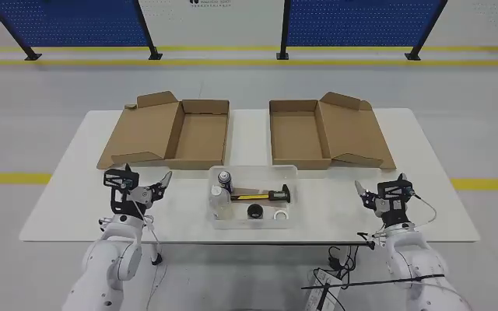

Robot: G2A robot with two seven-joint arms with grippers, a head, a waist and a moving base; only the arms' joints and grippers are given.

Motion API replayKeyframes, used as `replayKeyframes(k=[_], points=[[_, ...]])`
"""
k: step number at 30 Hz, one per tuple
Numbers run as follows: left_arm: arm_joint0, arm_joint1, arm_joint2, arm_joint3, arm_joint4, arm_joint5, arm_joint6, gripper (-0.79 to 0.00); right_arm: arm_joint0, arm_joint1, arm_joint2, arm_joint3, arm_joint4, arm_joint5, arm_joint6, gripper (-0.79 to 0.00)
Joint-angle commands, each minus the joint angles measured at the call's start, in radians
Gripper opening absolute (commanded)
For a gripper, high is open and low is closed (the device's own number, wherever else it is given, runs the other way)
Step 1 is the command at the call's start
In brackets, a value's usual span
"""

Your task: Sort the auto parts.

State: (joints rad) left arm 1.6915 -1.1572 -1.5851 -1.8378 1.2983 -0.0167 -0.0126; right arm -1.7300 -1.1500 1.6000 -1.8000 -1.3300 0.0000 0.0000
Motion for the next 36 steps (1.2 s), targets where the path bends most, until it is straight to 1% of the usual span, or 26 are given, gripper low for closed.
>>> replayKeyframes(k=[1,11,14,17,22,28,31,36], points=[[-0.006,-0.001,0.007,-0.019,-0.004,-0.018,-0.009,0.0,0.0,0.0,0.0,0.0,0.0,0.0,0.0,0.0],[-0.039,-0.003,0.043,-0.076,0.013,-0.082,-0.049,0.0,0.0,0.0,0.0,0.0,0.0,0.0,0.0,0.0],[-0.042,-0.004,0.05,-0.099,0.006,-0.089,-0.061,0.0,0.0,0.0,0.0,0.0,0.0,0.0,0.0,0.0],[-0.038,-0.004,0.059,-0.126,0.01,-0.122,-0.078,0.0,0.0,0.0,0.0,0.0,0.0,0.0,0.0,0.0],[-0.002,0.002,0.072,-0.188,0.022,-0.236,-0.099,0.0,0.0,0.0,0.0,0.0,0.0,0.0,0.0,0.0],[0.059,0.009,0.079,-0.258,0.022,-0.358,-0.113,0.0,0.0,0.0,0.0,0.0,0.0,0.0,0.0,0.0],[0.087,0.012,0.079,-0.282,0.025,-0.392,-0.119,0.0,0.0,0.0,0.0,0.0,0.0,0.0,0.0,0.0],[0.12,0.014,0.09,-0.295,0.039,-0.395,-0.125,0.0,0.0,0.0,0.0,0.0,0.0,0.0,0.0,0.0]])
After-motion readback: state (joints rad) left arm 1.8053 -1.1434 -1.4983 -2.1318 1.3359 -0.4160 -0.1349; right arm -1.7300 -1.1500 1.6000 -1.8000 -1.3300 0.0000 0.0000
